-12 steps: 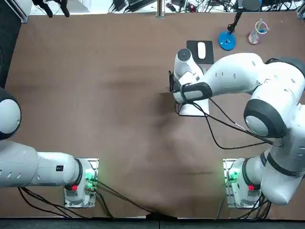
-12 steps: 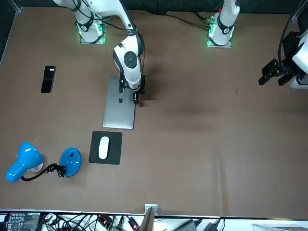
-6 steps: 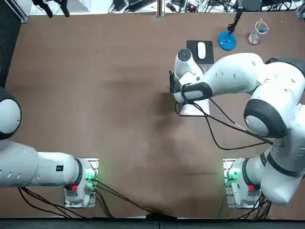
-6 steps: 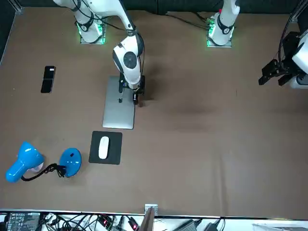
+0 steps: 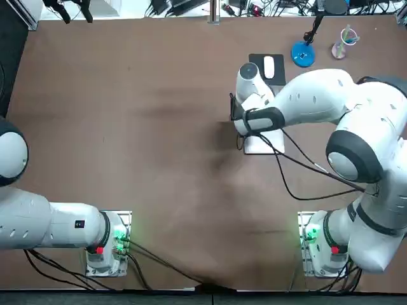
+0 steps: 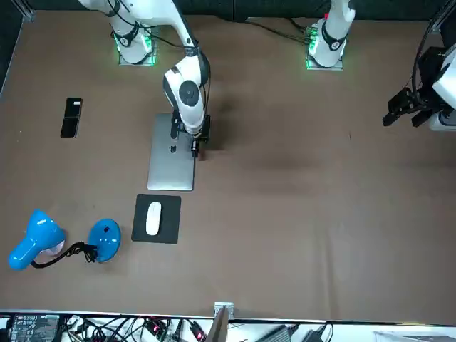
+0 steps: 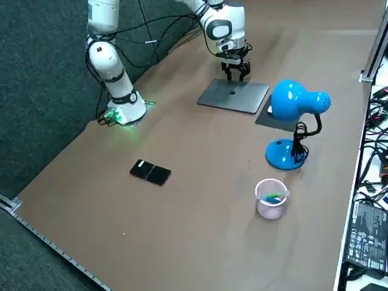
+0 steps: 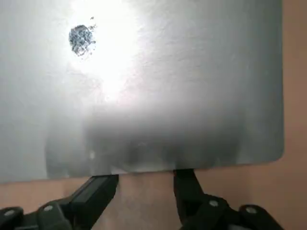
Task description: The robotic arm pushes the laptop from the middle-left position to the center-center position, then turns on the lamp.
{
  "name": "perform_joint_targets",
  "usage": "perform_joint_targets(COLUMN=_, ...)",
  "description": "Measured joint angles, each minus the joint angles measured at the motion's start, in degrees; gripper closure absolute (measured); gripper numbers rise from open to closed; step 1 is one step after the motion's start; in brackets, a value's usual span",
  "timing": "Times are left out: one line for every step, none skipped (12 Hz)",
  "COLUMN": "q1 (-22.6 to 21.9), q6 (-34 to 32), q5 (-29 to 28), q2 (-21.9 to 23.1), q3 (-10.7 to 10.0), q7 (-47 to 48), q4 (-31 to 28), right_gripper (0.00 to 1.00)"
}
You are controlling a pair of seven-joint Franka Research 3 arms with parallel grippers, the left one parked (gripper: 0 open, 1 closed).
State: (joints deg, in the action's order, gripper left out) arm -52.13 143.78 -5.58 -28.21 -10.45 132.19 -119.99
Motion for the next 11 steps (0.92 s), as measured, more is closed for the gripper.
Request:
perform_joint_targets(q1=0.0, q6=-0.4, q5=0.0, q2=0.1, q3=-0.4, q7=0.3, q4=-0.1, right_gripper=0.20)
perform_joint_targets(q1=0.0, q6=-0.7, q5=0.0, q2=0.1, q3=-0.7, q7=0.5, q4=-0.2, right_gripper=0.20)
perform_joint_targets(q1=0.0, q6=-1.1, q5=0.0, q2=0.2, q3=-0.9, q7=0.6, q4=-0.2, right_gripper=0.20)
perform_joint_targets(q1=0.0, q6=-1.5, q5=0.0, q2=0.2, q3=-1.0, q7=0.7, q4=-0.2, right_gripper=0.20)
perform_joint_targets(q1=0.0, q6=-1.9, q5=0.0, q2=0.2, q3=-1.1, q7=0.7, q4=-0.2, right_gripper=0.20)
perform_joint_targets(q1=0.0, q6=-2.4, q5=0.0, q2=0.3, q3=-1.2, q7=0.8, q4=-0.3, right_gripper=0.20)
perform_joint_targets(q1=0.0, q6=-2.6, q5=0.0, q2=0.5, q3=-1.3, q7=0.8, q4=-0.6, right_gripper=0.20)
perform_joint_targets(q1=0.0, q6=-2.7, q5=0.1, q2=0.8, q3=-1.4, q7=0.8, q4=-1.1, right_gripper=0.20)
perform_joint_targets(q1=0.0, q6=-2.7, q5=0.1, q2=1.3, q3=-1.6, q7=0.8, q4=-1.9, right_gripper=0.20)
perform_joint_targets(q1=0.0, q6=-2.7, q5=0.2, q2=1.8, q3=-1.8, q7=0.8, q4=-2.7, right_gripper=0.20)
perform_joint_targets(q1=0.0, q6=-2.8, q5=0.5, q2=2.7, q3=-2.4, q7=0.8, q4=-4.3, right_gripper=0.20)
